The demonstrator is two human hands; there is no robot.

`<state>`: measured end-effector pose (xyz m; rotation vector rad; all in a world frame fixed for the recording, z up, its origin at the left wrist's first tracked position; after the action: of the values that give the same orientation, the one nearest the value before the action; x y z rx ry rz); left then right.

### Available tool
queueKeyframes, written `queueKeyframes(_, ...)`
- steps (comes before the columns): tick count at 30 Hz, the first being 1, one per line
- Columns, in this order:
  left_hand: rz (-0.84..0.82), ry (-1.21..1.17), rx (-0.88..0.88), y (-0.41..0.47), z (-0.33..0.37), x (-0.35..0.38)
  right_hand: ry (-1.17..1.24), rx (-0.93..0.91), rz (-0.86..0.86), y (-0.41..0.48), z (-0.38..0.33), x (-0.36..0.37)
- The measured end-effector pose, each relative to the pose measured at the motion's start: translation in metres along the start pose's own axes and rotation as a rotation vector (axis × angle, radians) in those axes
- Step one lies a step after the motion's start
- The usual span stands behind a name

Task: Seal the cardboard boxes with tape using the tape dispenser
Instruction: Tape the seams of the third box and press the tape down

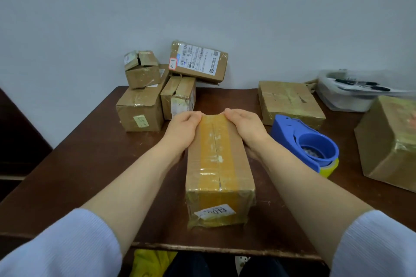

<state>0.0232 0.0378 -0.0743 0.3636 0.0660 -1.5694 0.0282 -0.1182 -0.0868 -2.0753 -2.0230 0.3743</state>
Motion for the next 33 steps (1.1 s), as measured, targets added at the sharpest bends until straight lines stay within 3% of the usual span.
queueKeyframes(3, 0.012, -0.003, -0.005, -0.002, 0.005, -0.001, 0.029, -0.009, 0.055, -0.005, -0.003, -0.001)
queueKeyframes(8, -0.066, -0.132, -0.121, -0.019, -0.007, 0.004, 0.123, 0.170, -0.116, -0.010, 0.023, 0.010)
queueKeyframes(12, 0.008, -0.104, -0.089, -0.020, -0.002, 0.003, 0.021, 0.079, 0.036, -0.007, 0.016, 0.002)
queueKeyframes(17, 0.003, -0.059, -0.174, -0.024, -0.004, -0.006, -0.088, 0.106, 0.003, -0.015, 0.014, -0.002)
queueKeyframes(20, -0.024, -0.024, -0.131, -0.026, -0.002, -0.004, 0.048, 0.122, -0.058, -0.018, 0.021, 0.003)
queueKeyframes(24, -0.024, -0.013, -0.100, -0.030, 0.005, 0.004, -0.072, 0.051, 0.076, -0.022, 0.014, 0.001)
queueKeyframes(29, 0.019, 0.131, -0.025, -0.030, 0.015, -0.002, -0.082, 0.085, 0.005, -0.024, 0.017, 0.002)
queueKeyframes(33, 0.054, 0.236, 0.029, -0.029, 0.023, -0.008, -0.234, 0.052, 0.071, -0.028, 0.008, 0.000)
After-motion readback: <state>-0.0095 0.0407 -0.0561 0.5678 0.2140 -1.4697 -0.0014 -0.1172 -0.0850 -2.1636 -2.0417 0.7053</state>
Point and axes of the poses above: each hand's wrist, its own y-axis towards the middle knuckle, its own x-axis out of the palm, z = x × y, the point moved 9 cm from there along y, towards the middle knuckle, and after that the axes turned 14 degrees about x, right-handed, at the moved point
